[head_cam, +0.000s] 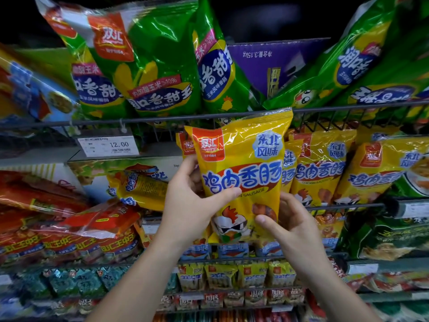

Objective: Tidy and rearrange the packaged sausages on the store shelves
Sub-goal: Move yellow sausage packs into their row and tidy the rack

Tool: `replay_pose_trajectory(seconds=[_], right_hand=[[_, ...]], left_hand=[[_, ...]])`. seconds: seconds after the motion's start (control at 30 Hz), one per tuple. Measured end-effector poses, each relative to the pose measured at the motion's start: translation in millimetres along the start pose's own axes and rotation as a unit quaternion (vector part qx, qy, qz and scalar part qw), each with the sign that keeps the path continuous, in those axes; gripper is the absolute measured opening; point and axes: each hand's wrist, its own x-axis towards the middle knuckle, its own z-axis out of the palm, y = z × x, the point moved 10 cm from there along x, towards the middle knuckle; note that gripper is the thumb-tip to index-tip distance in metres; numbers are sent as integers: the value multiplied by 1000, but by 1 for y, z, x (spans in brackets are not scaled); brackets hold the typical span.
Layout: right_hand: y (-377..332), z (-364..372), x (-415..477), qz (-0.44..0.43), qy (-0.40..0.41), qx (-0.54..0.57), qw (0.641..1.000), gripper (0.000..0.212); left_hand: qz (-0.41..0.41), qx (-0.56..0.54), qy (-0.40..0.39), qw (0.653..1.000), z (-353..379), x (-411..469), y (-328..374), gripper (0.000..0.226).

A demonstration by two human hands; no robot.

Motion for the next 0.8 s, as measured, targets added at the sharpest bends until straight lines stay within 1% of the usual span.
replay_pose_trajectory(seconds=[0.13,0.27,0.37,0.5,0.63,0.8], right_hand=[[0,11,9,-16,0,0,1000,46],[2,22,17,-28,11,-11,999,51],[-3,32,24,-45,9,-32,998,41],[0,40,37,-54,29,-61,996,41],[13,48,46,-54,37,-87,994,44],[19,50,52,-57,58,-161,984,46]], left_hand=[[7,31,-10,999,-10,9,2,54],[5,57,-21,998,-21,19,-2,55],[15,66,-22,997,-28,26,-2,54],[16,64,-15,998,-34,34,-7,53],[-1,63,-2,998,-41,42,-29,50],[-32,49,-2,998,-41,50,-56,48]])
